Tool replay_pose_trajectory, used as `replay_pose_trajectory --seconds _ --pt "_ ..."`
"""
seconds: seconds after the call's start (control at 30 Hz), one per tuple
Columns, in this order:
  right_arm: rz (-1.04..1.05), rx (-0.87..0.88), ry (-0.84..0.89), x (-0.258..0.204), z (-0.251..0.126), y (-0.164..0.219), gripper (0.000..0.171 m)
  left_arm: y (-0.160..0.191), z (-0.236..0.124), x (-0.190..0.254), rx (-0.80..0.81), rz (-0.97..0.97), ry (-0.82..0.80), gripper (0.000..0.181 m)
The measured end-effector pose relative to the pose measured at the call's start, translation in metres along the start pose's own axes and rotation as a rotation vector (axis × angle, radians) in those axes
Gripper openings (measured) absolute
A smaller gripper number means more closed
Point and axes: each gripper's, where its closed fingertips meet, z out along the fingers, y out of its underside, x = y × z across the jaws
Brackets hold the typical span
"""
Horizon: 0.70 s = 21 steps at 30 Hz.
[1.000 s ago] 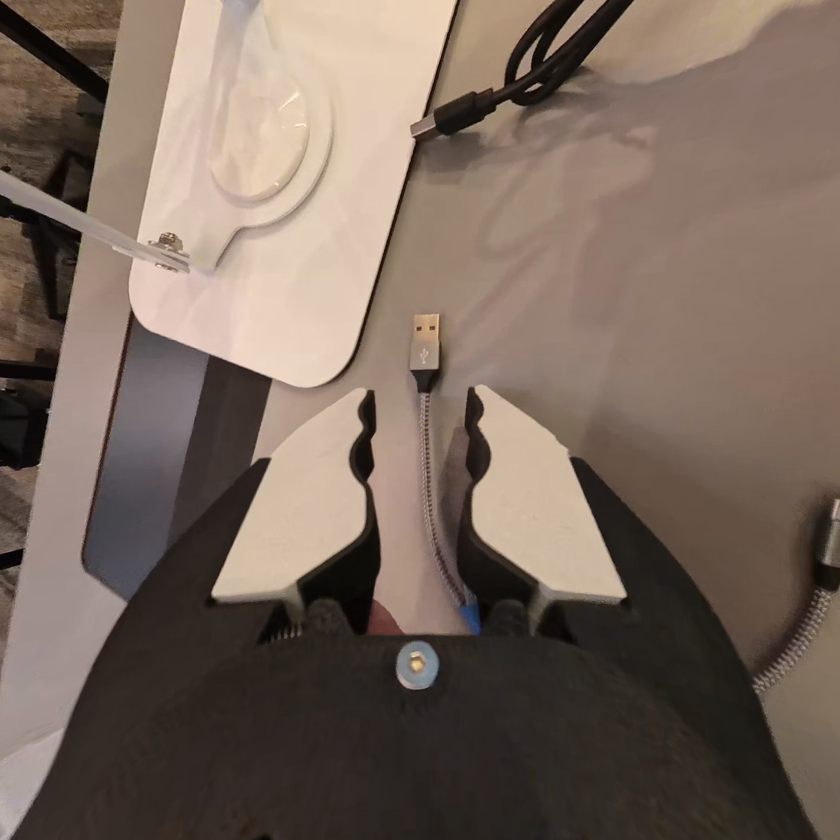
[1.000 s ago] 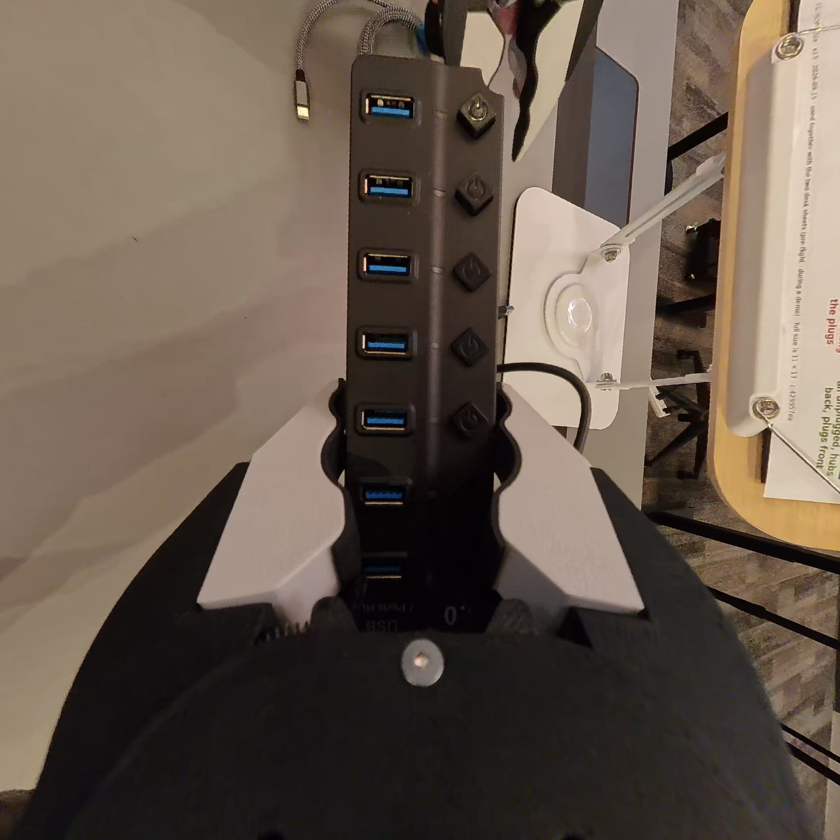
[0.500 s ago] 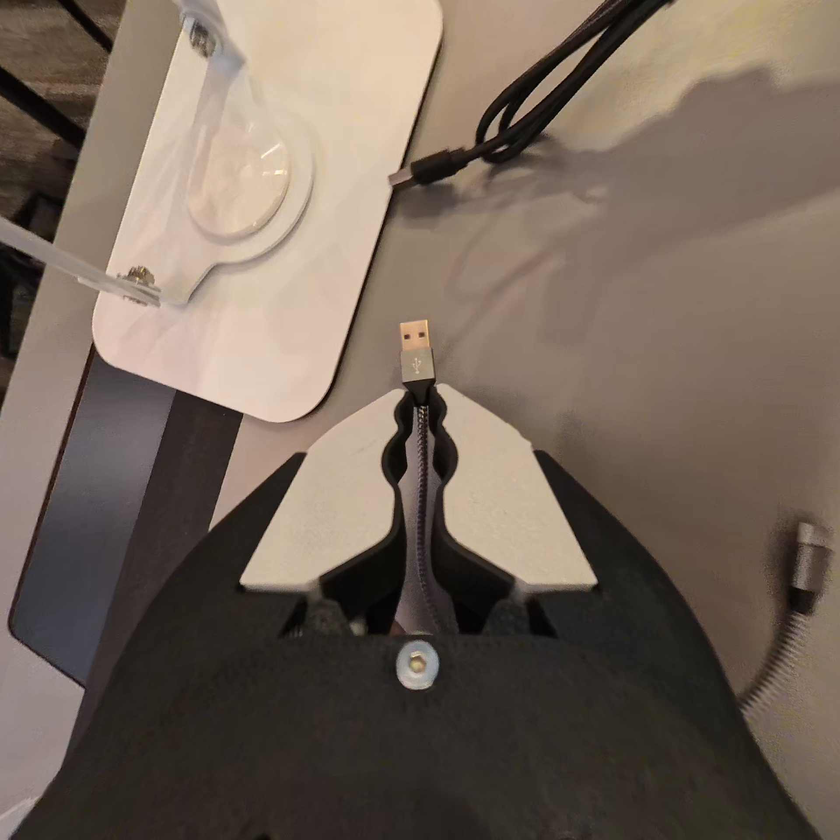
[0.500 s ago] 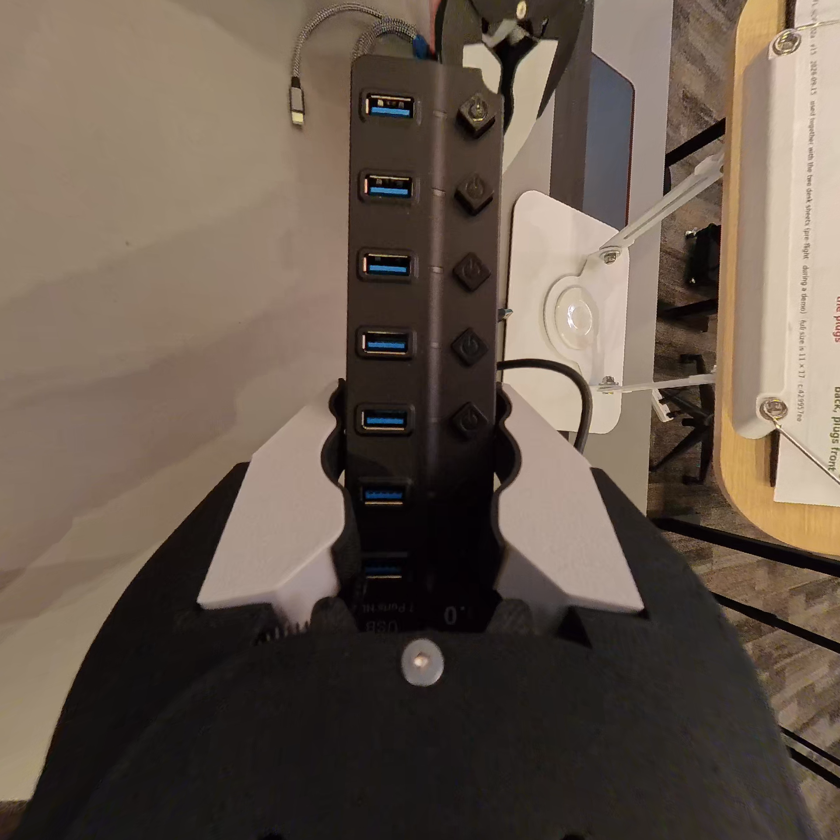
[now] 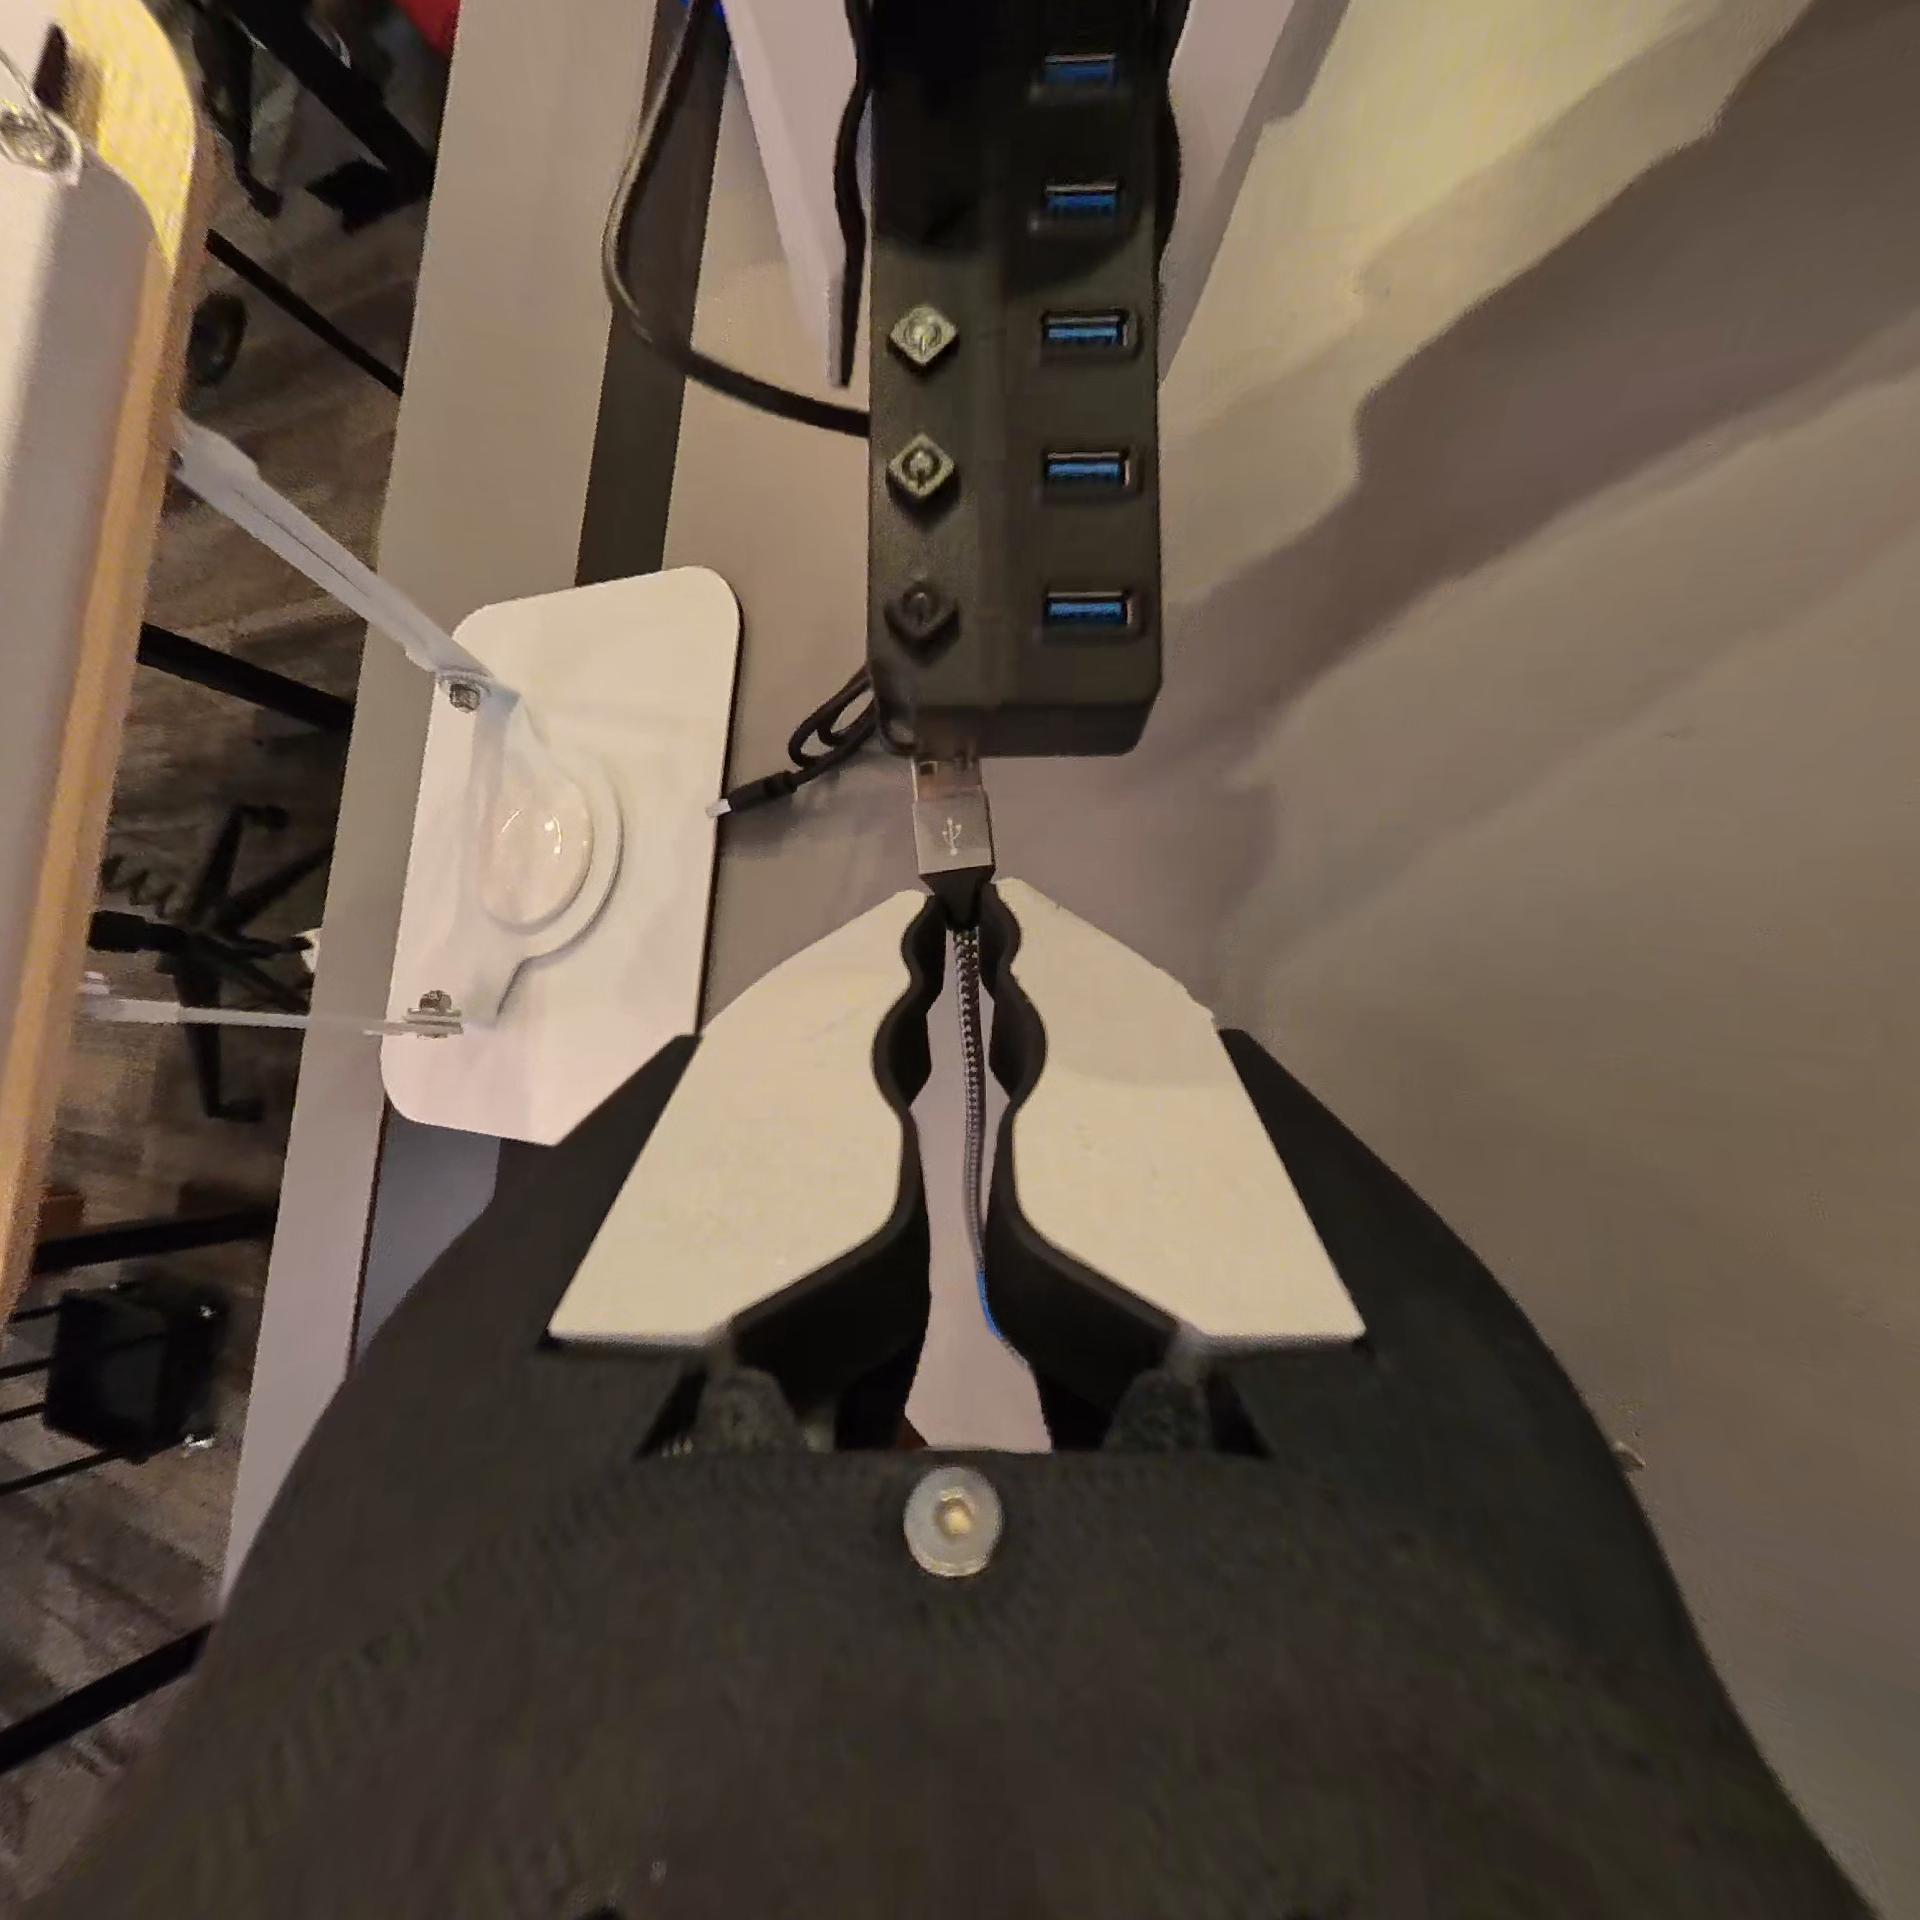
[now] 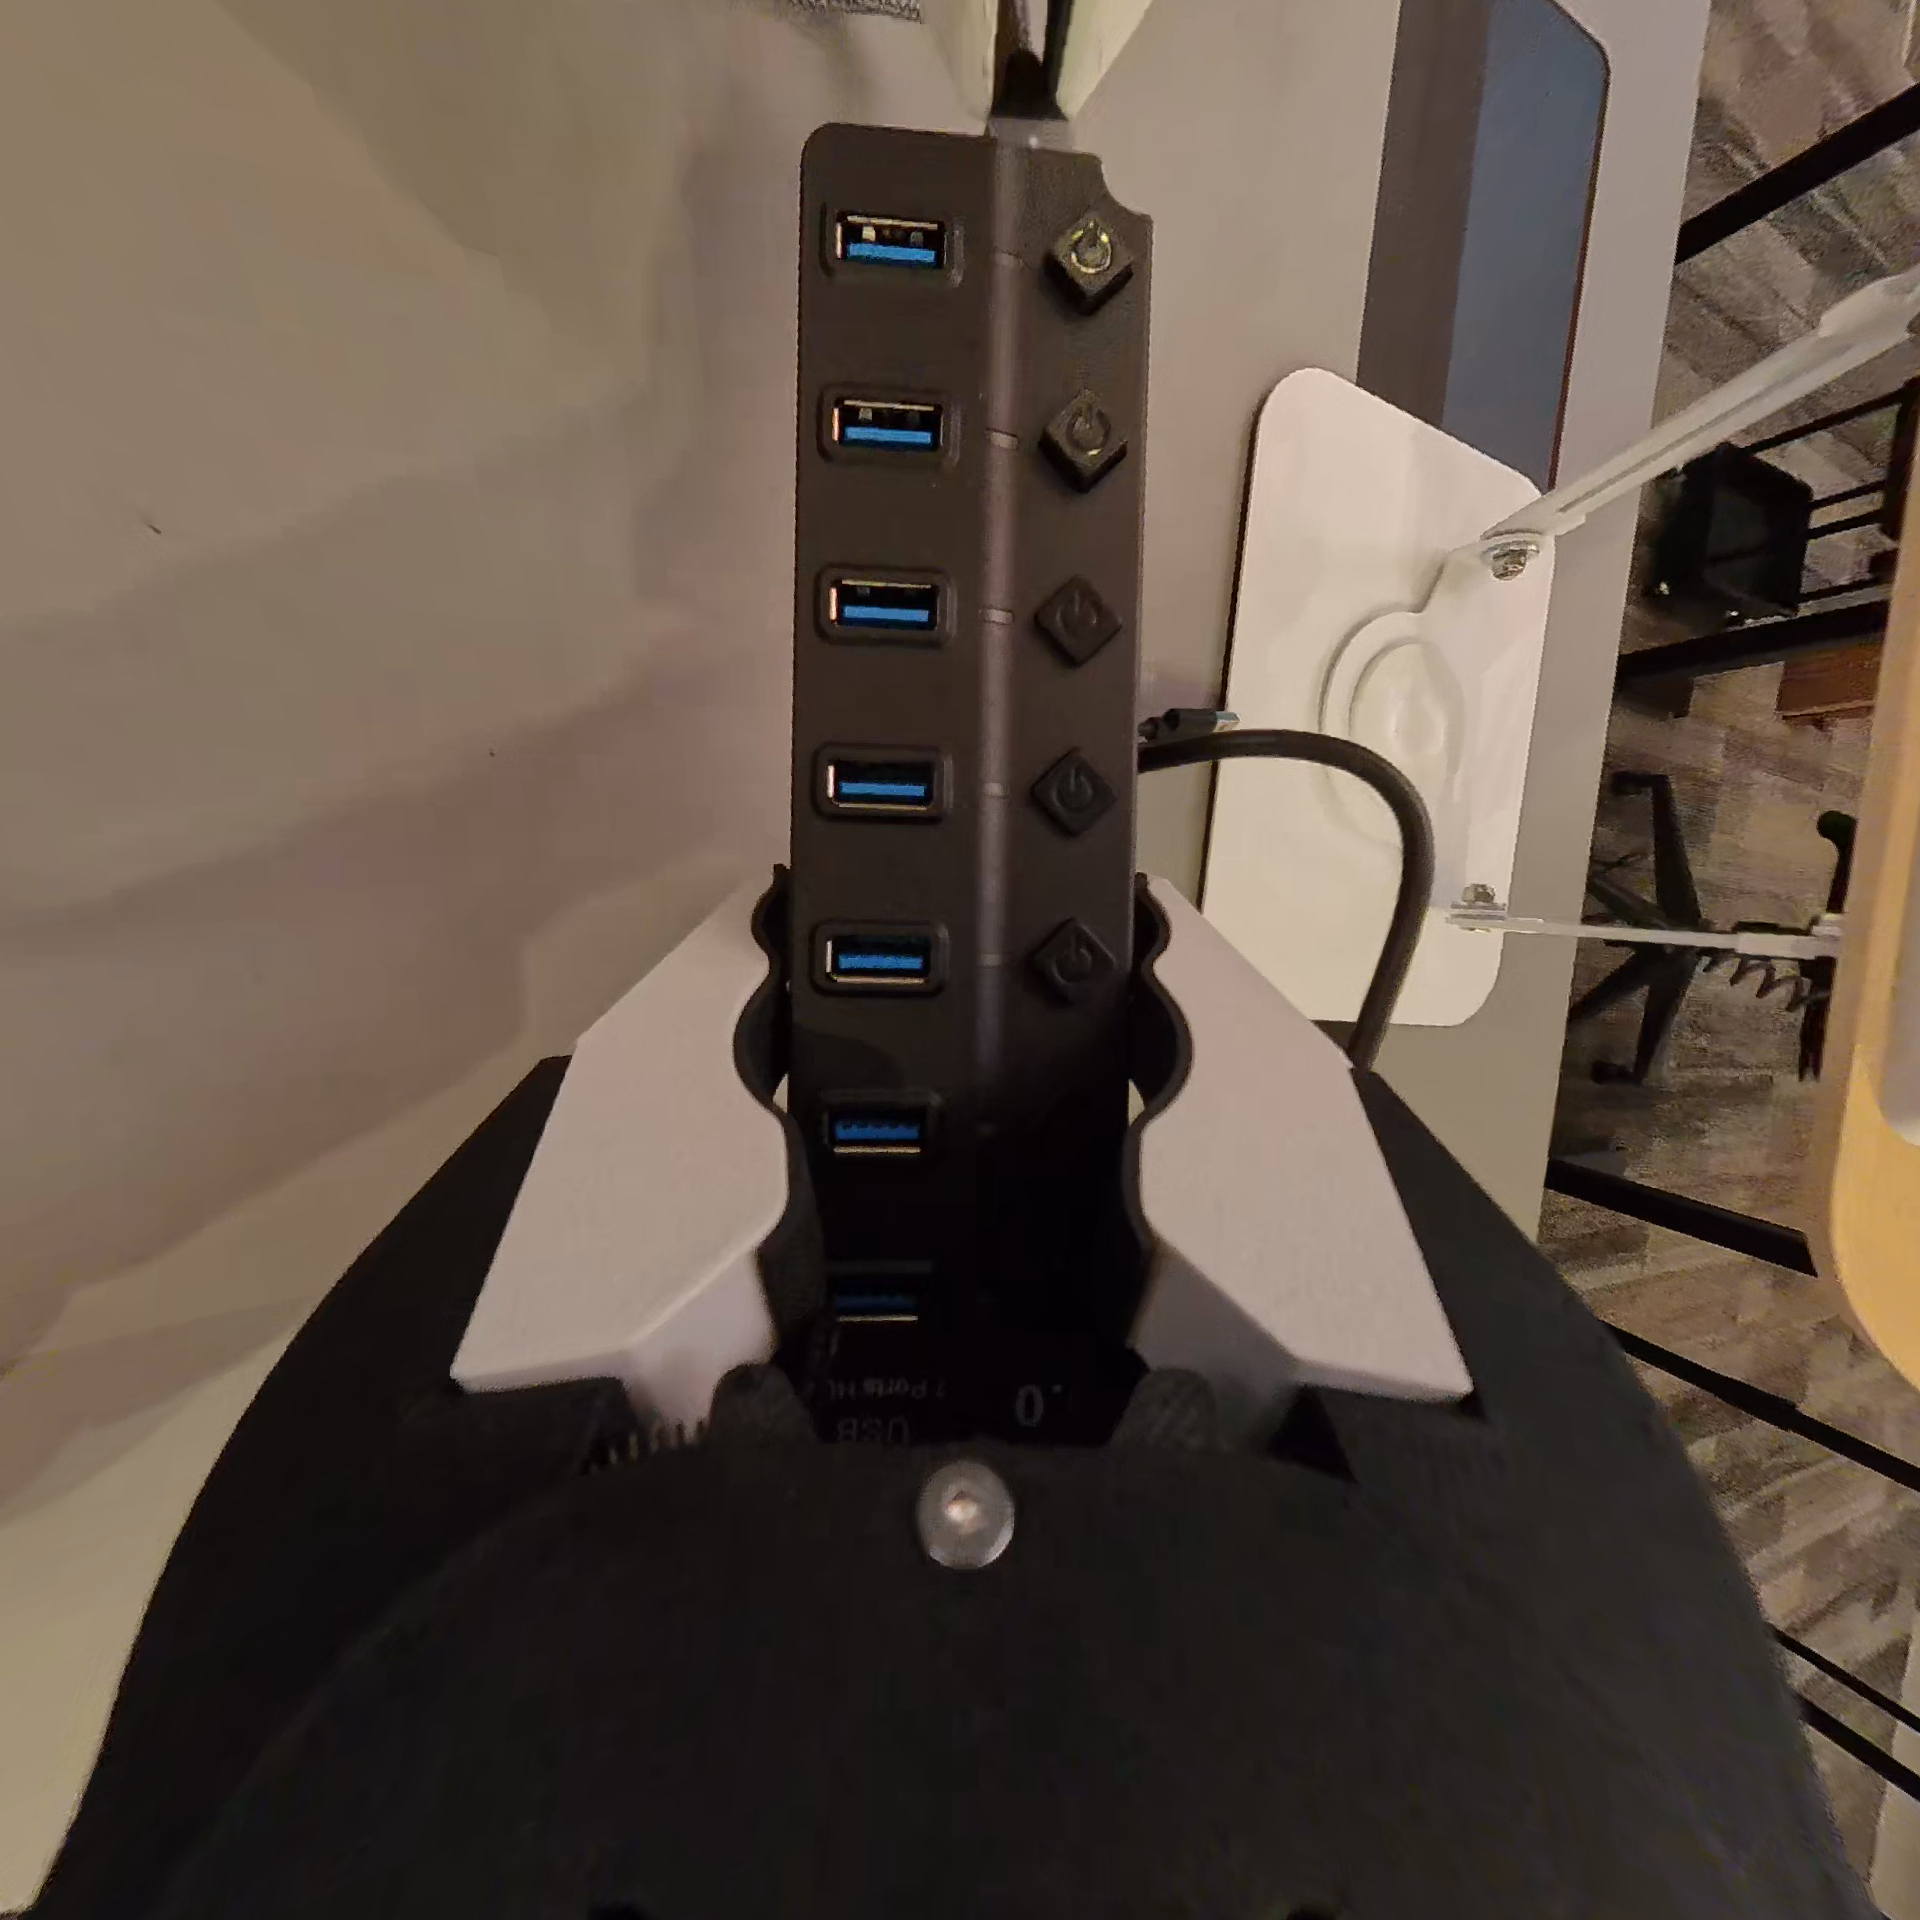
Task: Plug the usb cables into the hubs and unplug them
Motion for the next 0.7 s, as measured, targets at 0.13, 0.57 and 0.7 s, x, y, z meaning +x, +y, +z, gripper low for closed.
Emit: replay_pose_trajectory --seconds 0.13,0.57,0.7 --pt "-0.01 -0.017 -0.009 -0.003 0.002 0.001 0.061 -0.008 -0.002 0.008 -0.001 0.043 0.003 0.006" --pt "-0.001 -0.016 -0.024 -0.005 -0.006 0.007 0.061 -0.023 -0.004 0.017 0.044 0.085 0.001 0.006" --pt "0.016 -0.033 -0.042 -0.007 -0.006 0.017 0.061 -0.006 -0.002 0.017 -0.001 0.064 -0.002 0.006"
